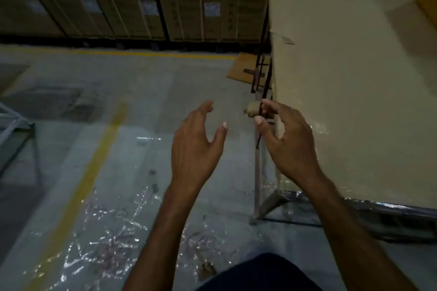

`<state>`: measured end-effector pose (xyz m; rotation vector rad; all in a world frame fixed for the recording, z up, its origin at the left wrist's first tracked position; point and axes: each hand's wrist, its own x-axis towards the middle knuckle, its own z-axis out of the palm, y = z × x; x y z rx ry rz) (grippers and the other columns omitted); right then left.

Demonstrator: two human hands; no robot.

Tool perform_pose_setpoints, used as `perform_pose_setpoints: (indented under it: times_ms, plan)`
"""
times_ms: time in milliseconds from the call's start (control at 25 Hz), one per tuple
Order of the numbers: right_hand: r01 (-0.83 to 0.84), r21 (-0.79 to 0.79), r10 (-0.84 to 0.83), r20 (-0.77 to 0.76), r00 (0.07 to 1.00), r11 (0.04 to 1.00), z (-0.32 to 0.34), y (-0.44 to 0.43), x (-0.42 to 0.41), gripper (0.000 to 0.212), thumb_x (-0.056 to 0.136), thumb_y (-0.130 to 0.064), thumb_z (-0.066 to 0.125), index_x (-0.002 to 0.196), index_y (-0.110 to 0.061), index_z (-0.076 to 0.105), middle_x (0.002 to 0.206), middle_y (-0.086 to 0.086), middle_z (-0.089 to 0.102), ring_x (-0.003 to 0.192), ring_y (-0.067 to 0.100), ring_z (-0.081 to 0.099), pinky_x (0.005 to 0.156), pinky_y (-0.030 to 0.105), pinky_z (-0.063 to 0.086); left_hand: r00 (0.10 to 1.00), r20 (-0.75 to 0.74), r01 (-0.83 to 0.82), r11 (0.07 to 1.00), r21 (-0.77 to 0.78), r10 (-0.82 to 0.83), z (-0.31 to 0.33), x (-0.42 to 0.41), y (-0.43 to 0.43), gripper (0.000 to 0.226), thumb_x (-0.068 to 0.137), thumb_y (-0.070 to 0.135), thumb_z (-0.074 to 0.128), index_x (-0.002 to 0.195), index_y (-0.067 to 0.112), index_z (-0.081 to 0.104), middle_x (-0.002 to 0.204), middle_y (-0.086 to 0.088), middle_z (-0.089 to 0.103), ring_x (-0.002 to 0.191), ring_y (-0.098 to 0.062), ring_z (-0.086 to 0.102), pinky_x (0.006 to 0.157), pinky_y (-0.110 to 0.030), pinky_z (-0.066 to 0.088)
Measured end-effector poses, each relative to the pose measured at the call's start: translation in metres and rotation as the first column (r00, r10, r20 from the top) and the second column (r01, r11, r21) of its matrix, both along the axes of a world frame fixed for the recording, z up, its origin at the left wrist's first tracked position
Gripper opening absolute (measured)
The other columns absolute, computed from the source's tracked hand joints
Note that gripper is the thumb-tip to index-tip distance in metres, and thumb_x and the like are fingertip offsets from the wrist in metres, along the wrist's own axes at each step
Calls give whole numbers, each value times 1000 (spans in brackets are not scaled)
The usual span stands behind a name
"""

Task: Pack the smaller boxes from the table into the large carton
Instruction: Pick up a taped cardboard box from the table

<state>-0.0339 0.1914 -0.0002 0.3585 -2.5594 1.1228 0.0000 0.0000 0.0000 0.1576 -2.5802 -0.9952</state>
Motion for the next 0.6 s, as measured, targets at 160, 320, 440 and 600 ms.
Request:
perform_pose_setpoints:
  times_ms: [160,320,440,600]
  plan:
    - [65,7,-65,6,998,998,8,-44,-38,47,100,-48,57,141,-26,57,132,-12,60,108,-10,44,87,-3,29,994,-41,86,967,-241,-99,2,-53,-46,60,98,37,60,153,23,39,150,2,49,141,-19,40,112,-41,35]
    - [133,-14,-133,-27,991,991,1,-74,-96,46,99,-49,56,140,-26,58,130,-14,61,113,-4,46,89,2,31,971,-109,143,883,-447,-212,5,-132,-78,64,90,15,69,150,18,47,148,-3,52,142,-24,41,110,-42,37]
    - [193,-34,-194,-35,980,981,-3,-93,-158,46,99,-46,58,139,-24,60,127,-12,60,117,4,50,94,18,40,952,-104,204,850,-485,-288,1,-206,-95,62,88,18,72,146,18,52,146,-4,56,139,-26,45,107,-42,39]
    - [245,-36,-247,-79,966,969,-5,-111,-252,43,99,-41,62,137,-22,62,127,-7,64,116,1,48,97,27,42,938,-78,257,831,-493,-337,1,-307,-115,61,92,38,67,148,21,49,145,0,56,138,-23,45,106,-39,40]
